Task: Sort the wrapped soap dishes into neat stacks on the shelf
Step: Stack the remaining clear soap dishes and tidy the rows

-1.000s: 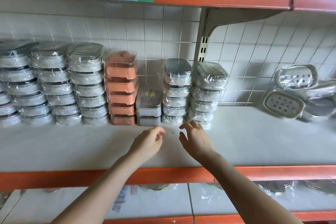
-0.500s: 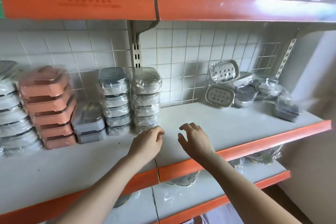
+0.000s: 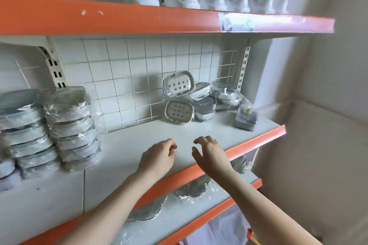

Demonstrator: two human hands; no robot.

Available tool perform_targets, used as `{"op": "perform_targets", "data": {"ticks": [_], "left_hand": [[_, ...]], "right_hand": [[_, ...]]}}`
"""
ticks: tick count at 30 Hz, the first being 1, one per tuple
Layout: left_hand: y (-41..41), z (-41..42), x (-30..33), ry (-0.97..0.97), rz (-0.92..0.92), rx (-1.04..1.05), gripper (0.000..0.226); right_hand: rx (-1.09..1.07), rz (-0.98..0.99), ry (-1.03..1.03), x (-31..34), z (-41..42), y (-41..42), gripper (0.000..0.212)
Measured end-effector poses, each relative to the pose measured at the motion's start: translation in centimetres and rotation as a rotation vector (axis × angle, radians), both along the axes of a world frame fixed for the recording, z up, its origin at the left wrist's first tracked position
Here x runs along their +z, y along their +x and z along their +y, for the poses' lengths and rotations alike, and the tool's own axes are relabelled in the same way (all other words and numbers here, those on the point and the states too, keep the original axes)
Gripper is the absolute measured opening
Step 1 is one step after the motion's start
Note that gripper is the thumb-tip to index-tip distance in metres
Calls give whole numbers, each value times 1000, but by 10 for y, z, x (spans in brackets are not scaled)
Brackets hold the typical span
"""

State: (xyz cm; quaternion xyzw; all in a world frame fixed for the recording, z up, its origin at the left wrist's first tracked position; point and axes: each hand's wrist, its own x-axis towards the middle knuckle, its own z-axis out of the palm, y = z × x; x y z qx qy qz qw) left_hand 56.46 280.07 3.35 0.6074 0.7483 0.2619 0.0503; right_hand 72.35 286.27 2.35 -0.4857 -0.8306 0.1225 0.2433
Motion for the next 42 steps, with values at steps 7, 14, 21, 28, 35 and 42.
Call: {"op": "perform_targets", "data": {"ticks": [7,14,21,28,35,42], "left_hand": [[56,44,-3,-19,-24,-12,22],[85,69,-12,-20,-61,-15,22],[74,98,-11,17,16,-54,27],[59,147,4,93,37,-111,28],[60,176,0,142,77,-191,29],[76,207,7,149,92,-170,29]], "right_hand": [[-31,-3,18,0,34,57,35],[-48,8,12,-5,58,82,36],[-116,-4,0,-5,85,72,36],[-229,0,5,8,118,57,38],[-328,-5,2,12,145,63,40],[-389,-59,-2,9,186,82,46]]}}
